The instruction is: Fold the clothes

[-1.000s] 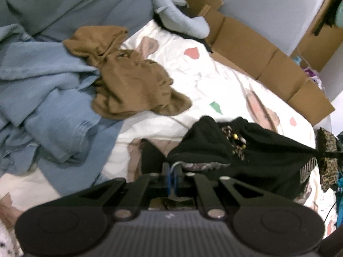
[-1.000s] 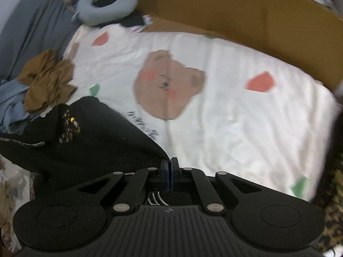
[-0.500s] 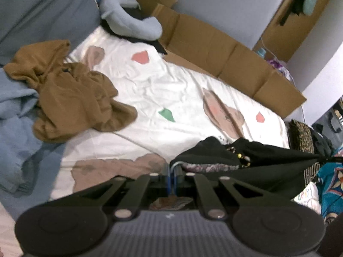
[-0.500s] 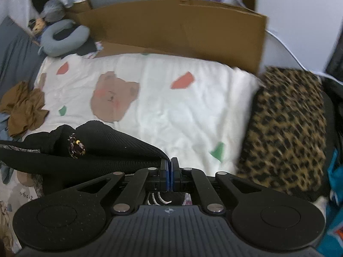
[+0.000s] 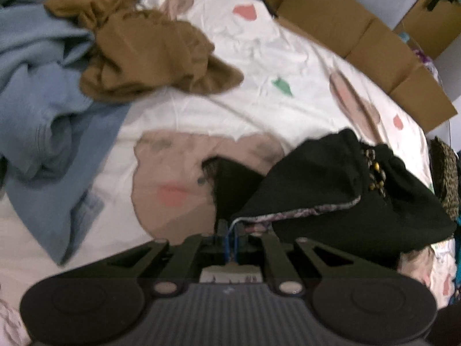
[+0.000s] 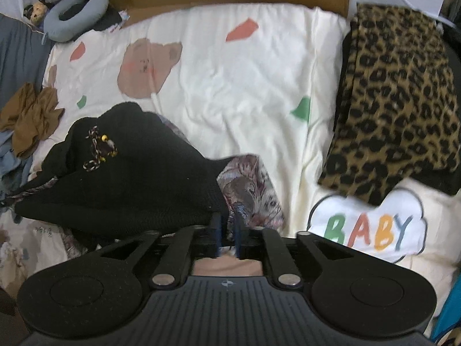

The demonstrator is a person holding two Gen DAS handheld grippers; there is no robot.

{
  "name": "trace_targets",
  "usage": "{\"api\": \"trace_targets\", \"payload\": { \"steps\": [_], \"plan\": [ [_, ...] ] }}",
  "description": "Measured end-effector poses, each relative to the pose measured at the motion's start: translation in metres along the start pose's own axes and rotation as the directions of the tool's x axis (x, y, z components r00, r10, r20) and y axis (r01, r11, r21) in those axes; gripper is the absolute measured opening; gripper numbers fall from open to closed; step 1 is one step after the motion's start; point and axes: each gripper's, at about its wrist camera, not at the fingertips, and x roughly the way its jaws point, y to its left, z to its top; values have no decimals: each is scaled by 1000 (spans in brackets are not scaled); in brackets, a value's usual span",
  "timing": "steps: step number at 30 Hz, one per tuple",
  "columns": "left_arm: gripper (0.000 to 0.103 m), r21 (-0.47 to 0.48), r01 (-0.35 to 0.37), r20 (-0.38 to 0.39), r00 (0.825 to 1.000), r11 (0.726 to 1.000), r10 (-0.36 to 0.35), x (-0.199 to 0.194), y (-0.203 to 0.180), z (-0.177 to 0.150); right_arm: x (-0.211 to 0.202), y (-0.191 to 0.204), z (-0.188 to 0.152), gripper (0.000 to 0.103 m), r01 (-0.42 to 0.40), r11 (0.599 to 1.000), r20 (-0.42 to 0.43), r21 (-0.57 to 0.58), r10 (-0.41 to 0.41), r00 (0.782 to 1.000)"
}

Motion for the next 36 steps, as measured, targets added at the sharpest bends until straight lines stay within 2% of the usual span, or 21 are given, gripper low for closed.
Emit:
{"api": "trace_targets", "payload": {
  "steps": [1,3,5,9,17,21,25,29,31,36],
  "plan": [
    [7,12,12,-13,1000,1000,-11,-2,-1,-1,-1,-1,-1,24,-1,1000,1,2,1,1000],
    [7,64,-26,-11,1000,998,27,-9,-6,-3,-5,-5,-3,35,-3,1000,16,10,3,1000],
    [8,93,-36,-6,999,995,36,-19,-8,-3,-9,-9,-3,38,-12,1000,35,23,11,999],
    [9,148,-51,15,999,988,50,-26,-19,4,-13,-11,-1,38,-27,999,80,36,24,996],
    [9,224,54,51,996,973,-67,-6,-70,13,-12,-6,4,38,-34,998,135,59,26,990],
    [14,283,126,45,988,951,-145,11,-97,15,-13,-4,1,38,-34,997,148,66,24,989],
    [16,369,162,12,984,915,-179,31,-120,14,-12,1,0,38,-21,998,153,65,10,988],
    [22,427,177,-14,982,887,-189,50,-136,13,-8,8,0,39,-25,997,160,73,13,987],
    [31,460,181,-23,981,869,-192,58,-145,12,-4,10,1,40,-26,997,163,79,13,987],
    [34,484,190,-38,980,854,-197,78,-156,13,7,19,2,41,-37,996,166,80,23,986]
  ]
}}
